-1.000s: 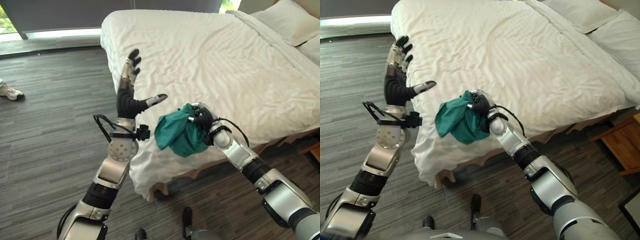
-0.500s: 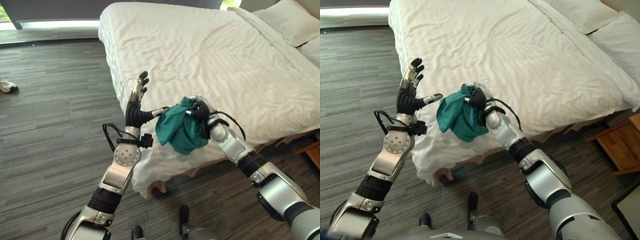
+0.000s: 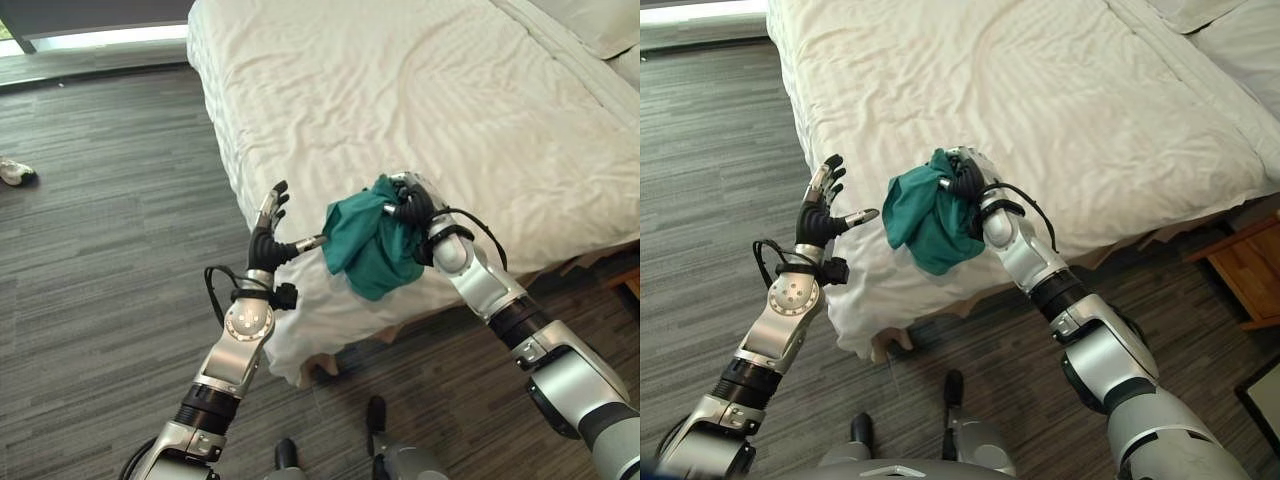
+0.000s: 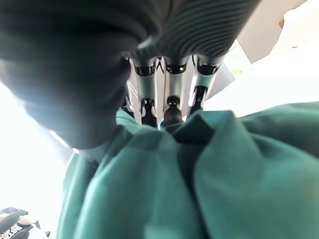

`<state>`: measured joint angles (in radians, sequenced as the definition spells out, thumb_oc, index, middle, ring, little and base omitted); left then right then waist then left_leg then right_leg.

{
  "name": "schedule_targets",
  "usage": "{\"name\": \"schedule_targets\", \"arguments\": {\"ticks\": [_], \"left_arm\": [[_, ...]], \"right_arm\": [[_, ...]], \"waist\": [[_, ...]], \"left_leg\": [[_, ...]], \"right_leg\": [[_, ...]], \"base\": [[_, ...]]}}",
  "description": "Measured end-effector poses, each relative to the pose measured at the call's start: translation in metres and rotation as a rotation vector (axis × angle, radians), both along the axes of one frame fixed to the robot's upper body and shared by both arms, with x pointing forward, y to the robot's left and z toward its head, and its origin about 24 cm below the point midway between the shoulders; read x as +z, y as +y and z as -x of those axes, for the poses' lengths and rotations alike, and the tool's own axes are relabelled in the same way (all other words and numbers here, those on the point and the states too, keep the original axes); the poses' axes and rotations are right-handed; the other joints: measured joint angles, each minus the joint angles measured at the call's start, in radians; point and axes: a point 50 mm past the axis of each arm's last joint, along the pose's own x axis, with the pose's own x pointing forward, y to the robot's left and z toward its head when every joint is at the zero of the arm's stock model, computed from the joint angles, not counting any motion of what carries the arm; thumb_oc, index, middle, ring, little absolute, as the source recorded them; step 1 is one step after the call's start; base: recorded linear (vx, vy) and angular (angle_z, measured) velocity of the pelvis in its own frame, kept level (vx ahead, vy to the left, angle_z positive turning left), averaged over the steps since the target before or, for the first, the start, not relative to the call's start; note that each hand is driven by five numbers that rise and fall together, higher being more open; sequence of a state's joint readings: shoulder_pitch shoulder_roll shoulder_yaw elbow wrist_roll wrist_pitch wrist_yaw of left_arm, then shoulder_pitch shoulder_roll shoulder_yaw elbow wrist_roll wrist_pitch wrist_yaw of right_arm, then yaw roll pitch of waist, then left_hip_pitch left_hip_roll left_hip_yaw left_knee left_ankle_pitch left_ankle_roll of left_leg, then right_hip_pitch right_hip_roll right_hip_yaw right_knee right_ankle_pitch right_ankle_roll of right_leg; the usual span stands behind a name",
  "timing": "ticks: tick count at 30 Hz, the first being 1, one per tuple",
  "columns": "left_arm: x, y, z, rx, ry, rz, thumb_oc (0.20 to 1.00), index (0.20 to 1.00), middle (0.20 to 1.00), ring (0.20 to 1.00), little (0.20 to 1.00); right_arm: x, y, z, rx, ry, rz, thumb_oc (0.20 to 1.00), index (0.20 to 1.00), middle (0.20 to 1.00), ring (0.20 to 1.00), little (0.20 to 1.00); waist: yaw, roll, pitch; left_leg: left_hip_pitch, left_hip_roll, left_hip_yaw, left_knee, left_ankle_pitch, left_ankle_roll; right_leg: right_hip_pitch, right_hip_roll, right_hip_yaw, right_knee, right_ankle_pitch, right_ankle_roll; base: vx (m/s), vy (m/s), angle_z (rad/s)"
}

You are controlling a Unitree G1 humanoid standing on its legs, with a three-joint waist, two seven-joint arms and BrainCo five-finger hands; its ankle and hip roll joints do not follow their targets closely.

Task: Pick up bed clothes into laundry basket.

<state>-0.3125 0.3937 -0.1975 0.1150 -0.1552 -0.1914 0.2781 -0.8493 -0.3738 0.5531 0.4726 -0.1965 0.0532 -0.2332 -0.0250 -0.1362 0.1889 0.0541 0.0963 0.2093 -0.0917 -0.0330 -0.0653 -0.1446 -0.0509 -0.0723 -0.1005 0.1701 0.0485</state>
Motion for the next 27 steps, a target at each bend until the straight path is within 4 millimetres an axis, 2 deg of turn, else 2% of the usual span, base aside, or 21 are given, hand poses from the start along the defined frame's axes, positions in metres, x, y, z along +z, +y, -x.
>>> {"name": "schedule_targets", "arguments": {"ticks": [7,11,18,23,27], "left_arm": [[0.001,0.001,0.000,-0.001,0.001,-0.002,1.000,1.000,1.000,1.000,1.000],[0.001,0.002,0.000,0.000,0.005,-0.006,1.000,1.000,1.000,1.000,1.000],[0.001,0.003,0.000,-0.007,0.006,-0.016,1.000,1.000,1.000,1.000,1.000],[0.002,0.010,0.000,0.005,0.006,-0.048,1.000,1.000,1.000,1.000,1.000],[-0.007,0.020,0.006,0.036,0.036,-0.051,1.000,1.000,1.000,1.000,1.000]], "right_arm": [[0.009,0.007,0.004,0.035,-0.033,-0.013,0.200,0.200,0.200,0.200,0.200],[0.018,0.014,0.010,0.073,-0.070,-0.028,0.200,0.200,0.200,0.200,0.200],[0.022,0.019,0.013,0.114,-0.070,-0.022,0.200,0.200,0.200,0.200,0.200],[0.030,0.026,0.019,0.164,-0.096,-0.029,0.200,0.200,0.200,0.200,0.200],[0.041,0.036,0.029,0.234,-0.135,-0.040,0.200,0.200,0.200,0.200,0.200]], "waist": [[0.000,0.000,0.008],[-0.001,-0.002,0.009],[0.000,-0.010,0.012],[-0.005,-0.020,0.017],[-0.003,-0.023,0.016]], "left_leg": [[0.006,-0.001,0.010,0.000,0.000,0.000],[0.021,-0.002,0.036,-0.001,-0.002,0.000],[0.037,-0.001,0.081,-0.001,-0.007,-0.001],[0.041,-0.001,0.092,-0.001,-0.007,-0.001],[0.047,-0.001,0.103,-0.001,-0.010,0.000]], "right_leg": [[0.000,0.002,0.010,0.000,0.002,-0.003],[-0.001,0.008,0.037,0.000,0.008,-0.003],[-0.007,0.018,0.078,0.000,0.011,0.000],[-0.009,0.022,0.085,0.000,0.014,-0.001],[-0.009,0.026,0.100,0.000,0.024,-0.007]], "base": [[-0.01,-0.002,-0.03],[-0.02,0.004,-0.19],[-0.01,-0.005,-0.18],[0.00,-0.006,-0.08],[0.00,0.005,-0.09]]}}
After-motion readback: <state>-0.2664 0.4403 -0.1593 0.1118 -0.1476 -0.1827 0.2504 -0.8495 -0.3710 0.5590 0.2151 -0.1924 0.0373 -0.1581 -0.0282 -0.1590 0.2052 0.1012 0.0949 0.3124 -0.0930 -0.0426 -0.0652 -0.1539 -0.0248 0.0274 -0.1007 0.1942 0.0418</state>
